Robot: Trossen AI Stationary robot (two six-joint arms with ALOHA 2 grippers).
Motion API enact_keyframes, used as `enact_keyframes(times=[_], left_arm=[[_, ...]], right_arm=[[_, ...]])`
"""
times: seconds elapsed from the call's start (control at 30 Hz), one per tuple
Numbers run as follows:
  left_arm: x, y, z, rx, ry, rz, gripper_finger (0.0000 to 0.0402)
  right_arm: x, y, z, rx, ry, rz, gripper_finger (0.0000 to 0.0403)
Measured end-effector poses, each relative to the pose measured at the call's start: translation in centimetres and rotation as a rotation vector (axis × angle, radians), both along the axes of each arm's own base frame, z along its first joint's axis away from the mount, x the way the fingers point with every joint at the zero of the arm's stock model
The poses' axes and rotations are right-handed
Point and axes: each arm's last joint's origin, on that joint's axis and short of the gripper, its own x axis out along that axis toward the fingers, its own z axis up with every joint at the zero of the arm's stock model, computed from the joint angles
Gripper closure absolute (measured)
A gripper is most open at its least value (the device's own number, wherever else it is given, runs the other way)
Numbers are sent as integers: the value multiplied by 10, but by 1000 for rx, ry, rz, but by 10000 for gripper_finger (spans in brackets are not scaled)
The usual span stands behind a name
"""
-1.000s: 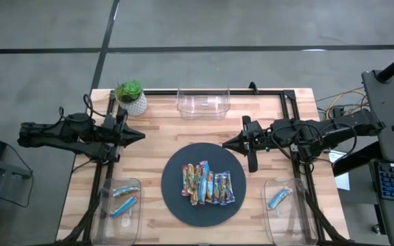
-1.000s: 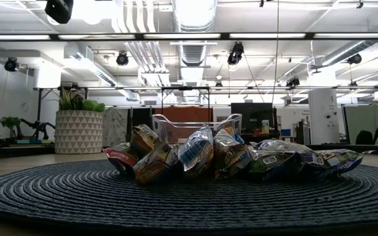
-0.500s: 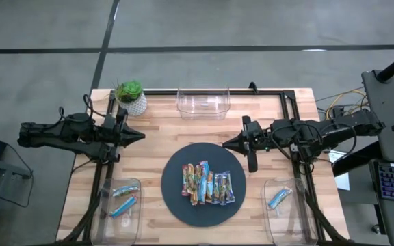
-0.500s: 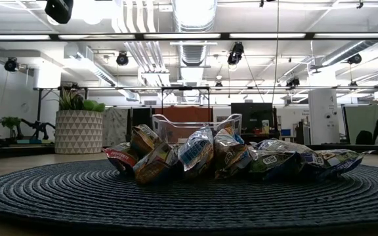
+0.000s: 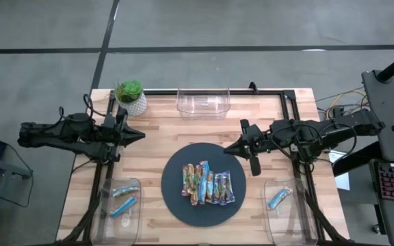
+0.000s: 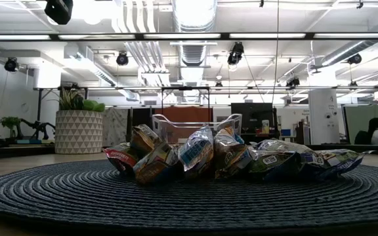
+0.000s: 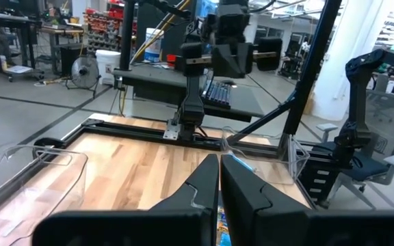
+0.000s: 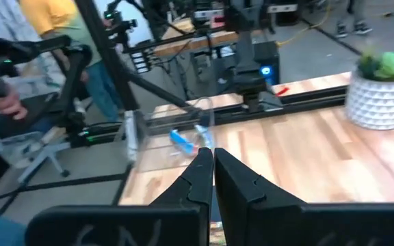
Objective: Pick and place Granola Bars by type
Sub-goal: Put the blue granola bar into the top transparent bin
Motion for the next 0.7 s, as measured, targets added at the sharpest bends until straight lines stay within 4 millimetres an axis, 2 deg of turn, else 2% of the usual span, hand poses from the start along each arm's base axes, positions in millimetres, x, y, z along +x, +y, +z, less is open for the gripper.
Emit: enact_keyframes(times=[0.2, 0.33, 0.7], left_arm=[[0, 0, 0, 7, 0, 2, 402], [0, 0, 0, -1, -1, 4, 402], [-3, 0, 2, -5, -20, 4, 402]], right_arm=[[3, 10, 3, 59, 7, -32, 394], [12, 18, 10, 97, 9, -73, 394], [61, 45, 19, 190, 280, -109, 394]])
